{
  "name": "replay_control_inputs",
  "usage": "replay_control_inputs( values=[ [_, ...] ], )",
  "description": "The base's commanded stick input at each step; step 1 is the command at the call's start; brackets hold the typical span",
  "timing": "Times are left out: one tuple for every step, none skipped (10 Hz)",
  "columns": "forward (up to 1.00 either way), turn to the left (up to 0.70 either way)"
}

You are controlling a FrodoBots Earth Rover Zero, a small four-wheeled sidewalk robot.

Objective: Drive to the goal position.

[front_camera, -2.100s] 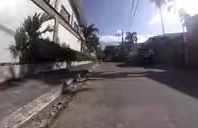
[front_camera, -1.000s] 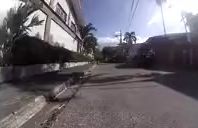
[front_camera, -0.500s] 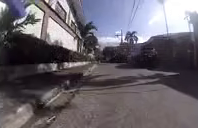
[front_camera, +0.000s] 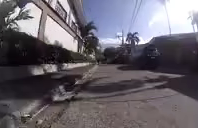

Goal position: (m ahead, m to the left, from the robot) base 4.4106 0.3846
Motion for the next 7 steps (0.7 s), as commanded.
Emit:
replay_control_inputs(
  values=[
    [0.70, -0.31],
    [0.70, -0.35],
    [0.70, -0.29],
    [0.70, -0.06],
    [0.70, -0.03],
    [0.70, -0.03],
    [0.70, -0.03]
  ],
)
